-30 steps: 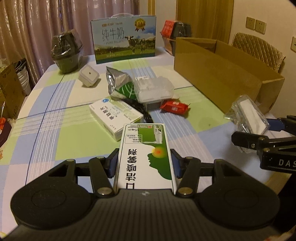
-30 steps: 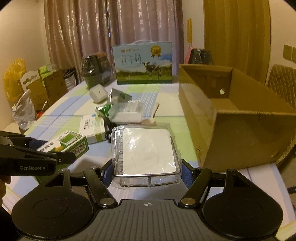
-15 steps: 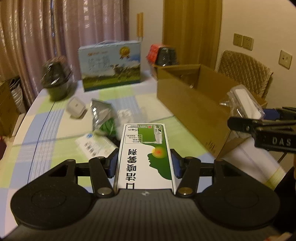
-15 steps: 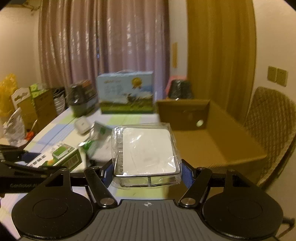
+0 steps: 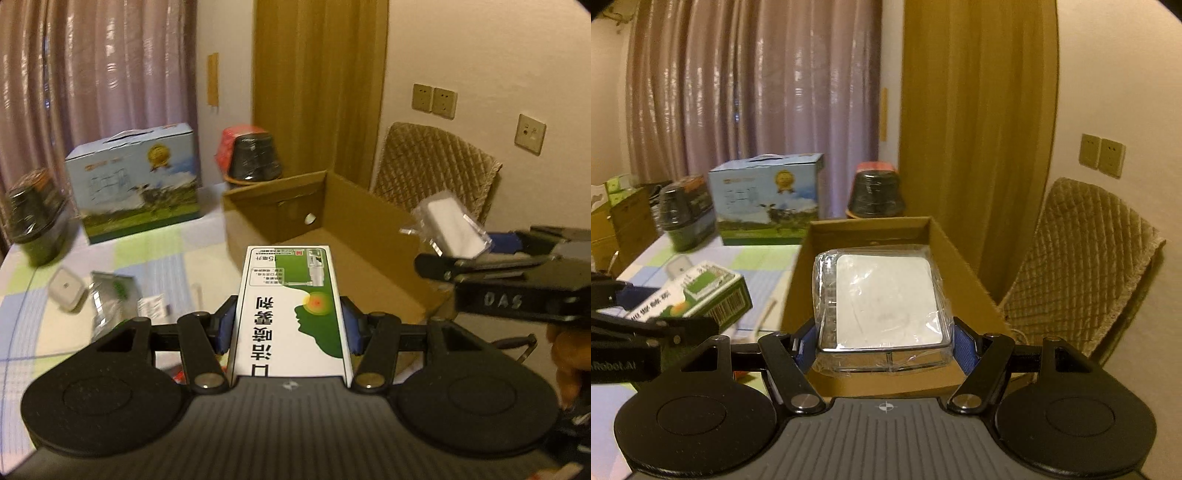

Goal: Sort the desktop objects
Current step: 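Carry the container and medicine box toward the cardboard box with both tools, then release the medicine box into the cardboard box with the left tool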

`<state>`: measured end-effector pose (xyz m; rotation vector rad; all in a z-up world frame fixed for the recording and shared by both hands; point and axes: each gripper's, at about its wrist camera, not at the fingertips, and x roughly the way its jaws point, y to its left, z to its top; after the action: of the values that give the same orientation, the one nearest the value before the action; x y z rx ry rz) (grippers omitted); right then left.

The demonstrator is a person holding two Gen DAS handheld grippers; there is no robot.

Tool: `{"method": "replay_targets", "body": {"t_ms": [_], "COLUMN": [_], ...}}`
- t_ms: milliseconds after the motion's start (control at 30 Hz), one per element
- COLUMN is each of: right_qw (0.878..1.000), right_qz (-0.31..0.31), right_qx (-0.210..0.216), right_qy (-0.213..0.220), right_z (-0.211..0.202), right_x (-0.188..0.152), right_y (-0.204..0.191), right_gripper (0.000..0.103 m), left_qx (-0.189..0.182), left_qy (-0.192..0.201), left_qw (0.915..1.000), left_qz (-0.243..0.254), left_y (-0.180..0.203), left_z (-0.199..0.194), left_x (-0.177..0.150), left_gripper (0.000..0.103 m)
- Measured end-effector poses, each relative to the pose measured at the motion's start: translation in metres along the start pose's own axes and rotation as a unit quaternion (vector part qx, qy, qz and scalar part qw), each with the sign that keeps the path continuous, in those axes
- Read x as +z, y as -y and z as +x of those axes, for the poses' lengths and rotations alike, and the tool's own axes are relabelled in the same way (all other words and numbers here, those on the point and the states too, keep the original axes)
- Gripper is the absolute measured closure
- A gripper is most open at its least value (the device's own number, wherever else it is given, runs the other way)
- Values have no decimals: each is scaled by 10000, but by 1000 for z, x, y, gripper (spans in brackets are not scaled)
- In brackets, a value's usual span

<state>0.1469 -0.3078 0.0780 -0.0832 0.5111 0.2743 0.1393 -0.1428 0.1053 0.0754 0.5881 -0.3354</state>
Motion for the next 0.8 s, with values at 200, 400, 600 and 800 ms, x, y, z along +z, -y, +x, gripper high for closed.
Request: {"method": "replay_targets", "body": {"t_ms": [200, 400, 600, 800], "right_qw": [9999, 9996, 9988, 9984], "right_qz": [85, 257, 380, 436], "right_qx": [-59, -118, -219, -265], "right_qy": [-45, -91, -199, -262], "right_z": [16, 27, 39, 45], "right_x": [4, 6, 4, 0], "right_y": [24, 41, 57, 65], "right_gripper": [35, 35, 35, 35], "left_qx": [-123, -275, -422, -520], "left_qy": [55, 16, -75, -233], "left_qw": [9999, 9996, 9991, 9984], "left_qz": [49, 75, -11, -15], "left_y": [15, 26, 34, 39], "left_z": [21, 45, 70, 90], "left_x": [21, 29, 30, 26], "left_gripper": [52, 52, 52, 52]}}
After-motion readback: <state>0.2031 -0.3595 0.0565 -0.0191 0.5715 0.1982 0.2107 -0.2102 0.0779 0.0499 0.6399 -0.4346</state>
